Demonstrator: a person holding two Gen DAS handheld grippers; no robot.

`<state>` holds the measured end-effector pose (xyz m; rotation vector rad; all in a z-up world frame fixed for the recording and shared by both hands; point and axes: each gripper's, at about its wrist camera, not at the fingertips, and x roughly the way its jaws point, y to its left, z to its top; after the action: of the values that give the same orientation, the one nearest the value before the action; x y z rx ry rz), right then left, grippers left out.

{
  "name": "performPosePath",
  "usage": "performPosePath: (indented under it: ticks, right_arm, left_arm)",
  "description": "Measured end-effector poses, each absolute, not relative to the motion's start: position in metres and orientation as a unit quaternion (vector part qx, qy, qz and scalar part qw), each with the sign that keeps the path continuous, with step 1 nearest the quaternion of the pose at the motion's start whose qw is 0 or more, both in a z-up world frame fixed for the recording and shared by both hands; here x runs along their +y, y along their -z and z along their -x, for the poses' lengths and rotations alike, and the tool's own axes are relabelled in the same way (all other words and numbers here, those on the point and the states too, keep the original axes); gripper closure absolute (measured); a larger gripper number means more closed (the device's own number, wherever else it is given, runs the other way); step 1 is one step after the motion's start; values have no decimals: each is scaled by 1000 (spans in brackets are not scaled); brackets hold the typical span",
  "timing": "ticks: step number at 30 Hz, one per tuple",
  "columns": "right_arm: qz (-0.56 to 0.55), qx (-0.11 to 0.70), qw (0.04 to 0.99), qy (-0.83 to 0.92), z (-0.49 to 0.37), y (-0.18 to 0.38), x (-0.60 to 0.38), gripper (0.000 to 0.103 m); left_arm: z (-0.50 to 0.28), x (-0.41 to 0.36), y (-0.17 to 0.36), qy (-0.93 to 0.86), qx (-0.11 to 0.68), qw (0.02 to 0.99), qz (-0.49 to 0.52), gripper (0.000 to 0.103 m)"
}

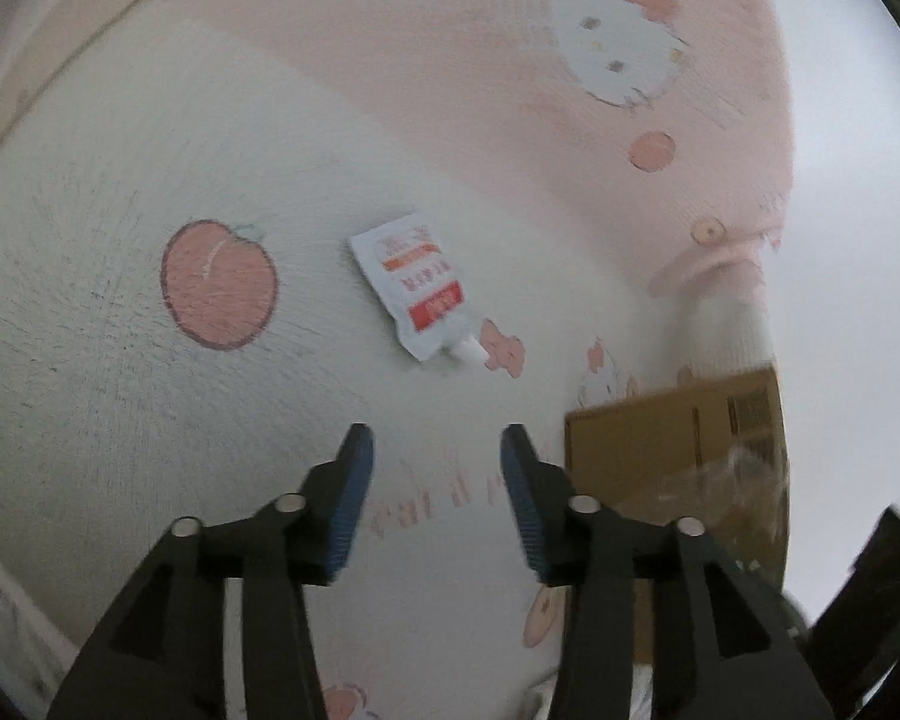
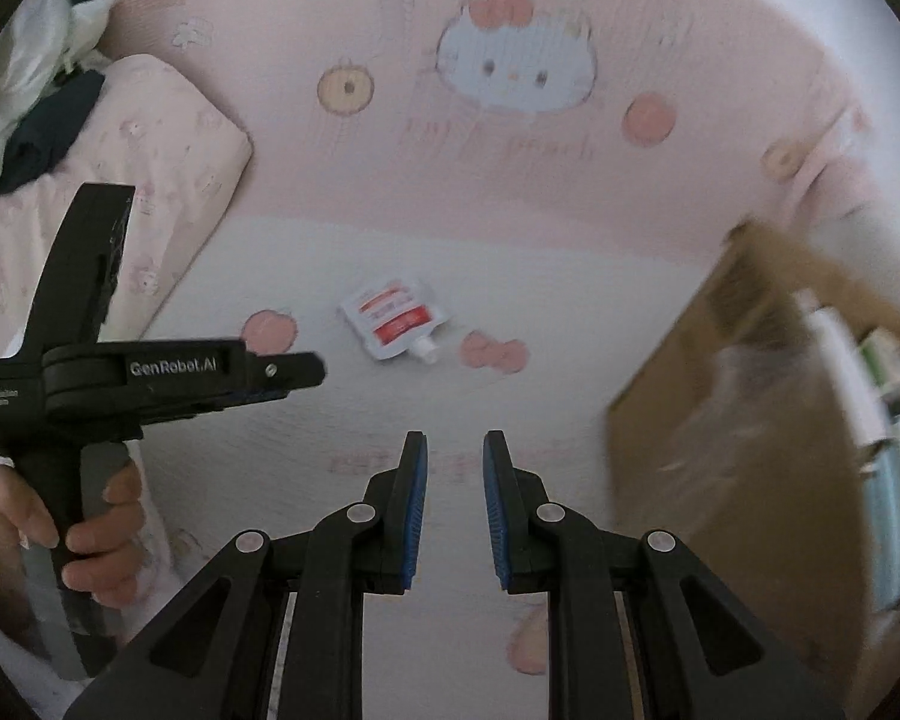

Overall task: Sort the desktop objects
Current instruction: 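Withdraw the left tool from the box and swing it toward the pouch, then lower the open left tool over the white-and-red pouch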

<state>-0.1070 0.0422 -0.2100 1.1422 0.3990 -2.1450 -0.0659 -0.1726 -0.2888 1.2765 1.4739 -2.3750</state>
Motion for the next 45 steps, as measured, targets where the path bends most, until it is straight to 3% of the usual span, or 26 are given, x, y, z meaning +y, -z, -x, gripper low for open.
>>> performPosePath:
  ticks: [14,18,19,22,26,40,42,44,45]
  right_arm:
    - [-557,80,329,759,188,272,-5,87]
    - [-564,74,341,749,196,283,-15,78]
    - [-563,76,345,747,197,283,-17,74]
    - [-564,89,347,744,203,291,-23,72]
    - [-573,73,345,740,212,300,-30,72]
    - [-578,58,348,736,218,316,-32,72]
    - [-580,55,340,738,219,318,-28,72]
    - [-587,51,338,734,220,320,-25,72]
    - [-587,51,337,734,221,320,-23,72]
  left_arm:
    - [122,-214,297,778,482,48,-399,52]
    - [133,-229,309,767,508,53,-388,53]
    - [135,-232,312,764,515,55,-384,54]
    - [141,-238,316,767,510,67,-385,70]
    - [151,-235,321,764,506,51,-396,75]
    - [162,-205,309,802,395,37,-447,75]
    - [160,-208,303,811,387,57,-434,71]
    - [158,-215,304,810,400,69,-423,59]
    - [157,-220,307,804,416,68,-420,59]
